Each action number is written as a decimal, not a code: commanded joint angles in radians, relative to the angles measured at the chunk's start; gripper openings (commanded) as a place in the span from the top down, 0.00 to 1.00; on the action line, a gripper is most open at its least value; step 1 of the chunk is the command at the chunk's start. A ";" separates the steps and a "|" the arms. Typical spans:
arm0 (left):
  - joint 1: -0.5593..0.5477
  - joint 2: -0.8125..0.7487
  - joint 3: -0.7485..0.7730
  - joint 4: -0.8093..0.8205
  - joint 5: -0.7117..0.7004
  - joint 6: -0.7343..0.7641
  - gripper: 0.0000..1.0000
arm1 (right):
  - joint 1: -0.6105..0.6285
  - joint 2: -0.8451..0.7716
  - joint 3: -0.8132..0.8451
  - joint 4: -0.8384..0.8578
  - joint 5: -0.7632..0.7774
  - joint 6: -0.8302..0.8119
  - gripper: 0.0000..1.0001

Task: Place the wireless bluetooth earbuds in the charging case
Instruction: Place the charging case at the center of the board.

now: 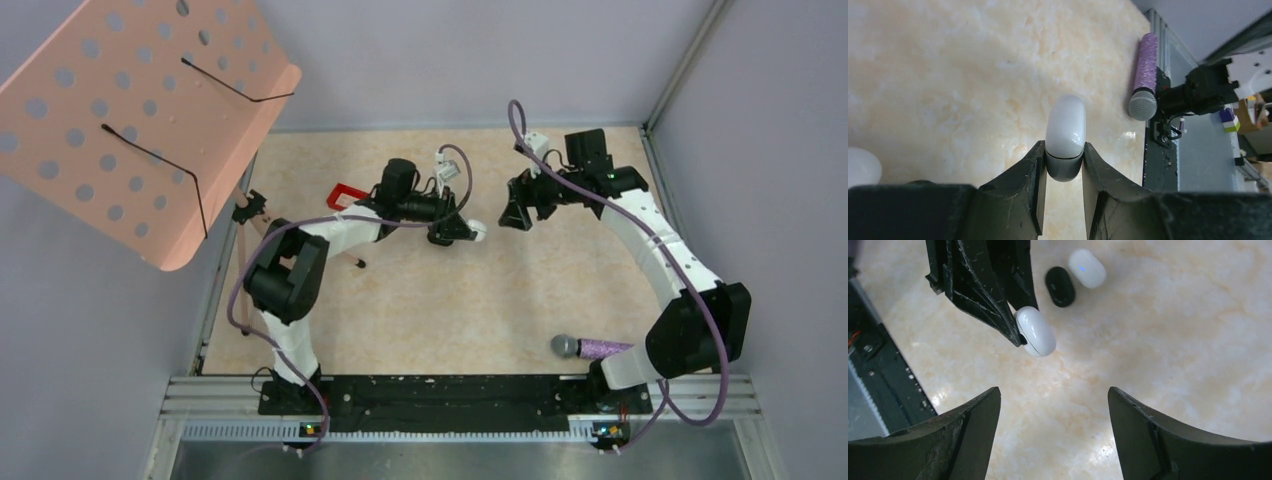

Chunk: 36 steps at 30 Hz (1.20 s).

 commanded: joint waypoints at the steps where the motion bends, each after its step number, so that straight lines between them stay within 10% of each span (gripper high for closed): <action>1: -0.023 0.152 0.173 -0.350 -0.105 -0.014 1.00 | -0.054 -0.078 -0.035 0.084 0.198 0.160 0.22; 6: -0.038 0.247 0.264 -0.397 -0.174 -0.058 1.00 | -0.072 -0.101 -0.062 0.085 0.275 0.136 0.21; 12: -0.049 0.283 0.304 -0.449 -0.232 -0.049 0.69 | -0.072 -0.099 -0.070 0.085 0.299 0.140 0.21; 14: -0.049 0.266 0.303 -0.456 -0.256 -0.034 0.46 | -0.072 -0.095 -0.062 0.084 0.301 0.153 0.21; 15: -0.049 0.252 0.307 -0.470 -0.273 -0.020 0.09 | -0.074 -0.094 -0.058 0.084 0.306 0.161 0.21; 16: -0.048 0.236 0.317 -0.498 -0.289 -0.003 0.02 | -0.074 -0.093 -0.050 0.082 0.313 0.167 0.20; 24: -0.006 0.030 0.370 -0.617 -0.455 0.159 0.01 | -0.078 -0.067 0.041 0.100 0.556 0.301 0.20; 30: 0.075 -0.206 0.204 -0.369 -0.602 0.168 0.01 | -0.078 0.011 0.163 0.130 0.799 0.384 0.20; 36: 0.088 -0.325 0.085 -0.274 -0.728 0.238 0.01 | -0.078 -0.016 0.185 0.201 0.730 0.392 0.20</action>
